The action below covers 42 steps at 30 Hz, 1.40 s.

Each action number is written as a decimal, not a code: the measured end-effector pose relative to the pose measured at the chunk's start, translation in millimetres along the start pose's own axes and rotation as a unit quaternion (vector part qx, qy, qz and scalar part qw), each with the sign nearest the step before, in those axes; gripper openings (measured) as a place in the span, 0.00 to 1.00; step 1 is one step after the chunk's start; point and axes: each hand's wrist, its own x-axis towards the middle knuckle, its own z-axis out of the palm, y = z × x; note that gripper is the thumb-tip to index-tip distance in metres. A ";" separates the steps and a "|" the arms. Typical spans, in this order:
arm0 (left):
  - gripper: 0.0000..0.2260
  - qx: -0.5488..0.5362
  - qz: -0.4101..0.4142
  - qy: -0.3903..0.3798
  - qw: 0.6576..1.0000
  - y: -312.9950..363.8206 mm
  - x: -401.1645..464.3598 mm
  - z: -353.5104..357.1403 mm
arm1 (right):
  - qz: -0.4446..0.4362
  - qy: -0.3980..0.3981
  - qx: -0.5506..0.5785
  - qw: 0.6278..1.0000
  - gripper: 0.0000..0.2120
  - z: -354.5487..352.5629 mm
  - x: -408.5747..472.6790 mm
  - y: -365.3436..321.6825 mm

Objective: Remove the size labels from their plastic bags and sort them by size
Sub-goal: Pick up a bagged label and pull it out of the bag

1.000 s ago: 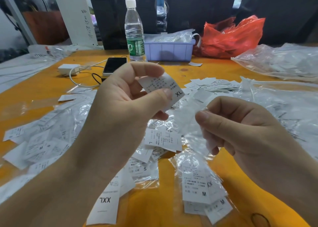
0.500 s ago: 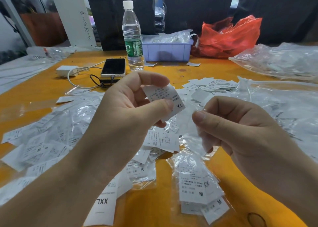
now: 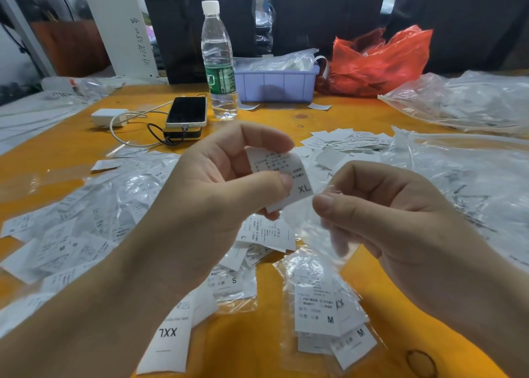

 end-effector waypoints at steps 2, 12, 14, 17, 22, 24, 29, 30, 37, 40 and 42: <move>0.11 -0.001 0.000 0.000 1.000 -0.9 0.0 0.7 | 0.001 -0.006 0.008 1.000 0.05 0.7 -0.2 0.2; 0.12 -0.001 -0.005 0.016 1.000 -4.5 0.8 2.4 | -0.023 -0.016 -0.007 1.000 0.06 -0.1 -0.3 2.9; 0.12 0.002 -0.007 0.024 1.000 -4.8 0.6 2.8 | -0.034 -0.011 -0.018 0.999 0.07 -0.3 -0.6 3.4; 0.15 -0.003 -0.012 0.032 0.999 -4.6 0.4 4.3 | -0.044 -0.006 -0.034 0.998 0.12 0.4 -1.8 5.0; 0.20 -0.021 -0.016 0.030 0.999 -4.8 0.0 6.2 | -0.042 -0.006 -0.063 0.997 0.12 0.7 -1.9 6.4; 0.21 -0.020 -0.016 0.021 0.999 -5.1 -0.1 6.8 | -0.038 -0.003 -0.065 0.997 0.13 0.7 -1.1 7.0; 0.19 0.003 -0.018 0.011 1.000 -6.9 -0.2 6.2 | -0.031 -0.002 -0.052 0.998 0.11 -0.5 0.0 9.4; 0.17 0.010 -0.018 0.011 1.000 -7.2 -0.2 5.8 | -0.030 0.000 -0.054 0.998 0.12 -0.7 -0.1 9.6; 0.10 0.014 -0.024 -0.008 1.000 -8.4 0.8 4.6 | -0.043 0.037 -0.096 0.994 0.20 0.6 -0.8 9.3; 0.11 0.017 -0.030 -0.012 0.999 -9.5 1.6 4.2 | -0.047 0.044 -0.117 0.991 0.19 0.1 -0.7 8.7; 0.11 0.016 -0.042 -0.016 0.999 -10.7 2.0 3.8 | -0.053 0.051 -0.127 0.989 0.18 -0.1 -0.6 8.0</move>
